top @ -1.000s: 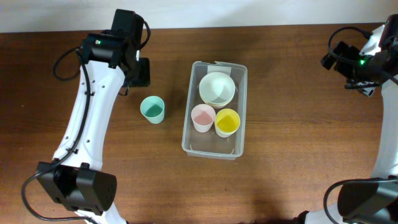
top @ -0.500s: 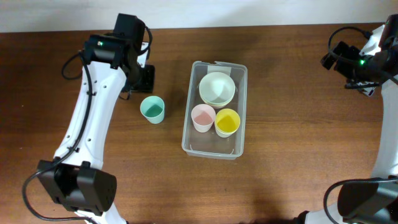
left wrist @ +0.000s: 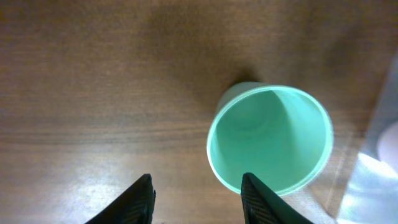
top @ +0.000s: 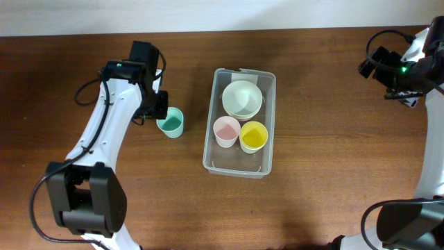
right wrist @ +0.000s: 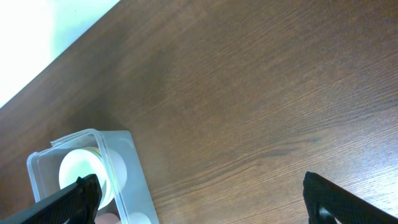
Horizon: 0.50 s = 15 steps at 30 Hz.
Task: Pack container
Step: 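Return the left gripper to the teal cup and grasp it, then lift the teal cup and stack it into the pink cup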
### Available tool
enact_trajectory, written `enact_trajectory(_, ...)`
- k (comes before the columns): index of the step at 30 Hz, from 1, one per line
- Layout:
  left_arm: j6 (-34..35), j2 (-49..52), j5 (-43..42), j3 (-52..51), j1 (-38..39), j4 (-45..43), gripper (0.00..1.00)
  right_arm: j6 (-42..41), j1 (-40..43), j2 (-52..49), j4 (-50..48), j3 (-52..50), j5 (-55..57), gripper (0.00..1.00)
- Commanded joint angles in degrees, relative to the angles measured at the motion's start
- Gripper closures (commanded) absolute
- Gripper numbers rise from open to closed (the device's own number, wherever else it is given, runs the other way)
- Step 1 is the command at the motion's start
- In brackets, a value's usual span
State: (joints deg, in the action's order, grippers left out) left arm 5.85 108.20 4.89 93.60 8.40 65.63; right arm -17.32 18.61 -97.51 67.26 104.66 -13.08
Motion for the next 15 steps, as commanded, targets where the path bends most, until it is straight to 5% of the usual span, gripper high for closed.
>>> enact_trajectory(1,0.1,3.4,-1.0,-1.8,-0.3,-2.1,0.53,0.4,0.2,-0.2,-0.2,0.2,0.3,0.01)
enact_trajectory(7,-0.2,7.5,-2.6,-1.8,-0.3,-5.0,0.54,0.4,0.2,-0.2,-0.2,0.2,0.3,0.01)
enact_trajectory(10,-0.4,9.2,-3.2,-1.8,-0.3,-5.5,0.78,0.4,0.2,-0.2,-0.2,0.2,0.3,0.01)
enact_trajectory(15,-0.4,9.3,-3.2,-1.4,-0.3,-6.5,0.99,0.4,0.2,-0.2,-0.2,0.2,0.3,0.01)
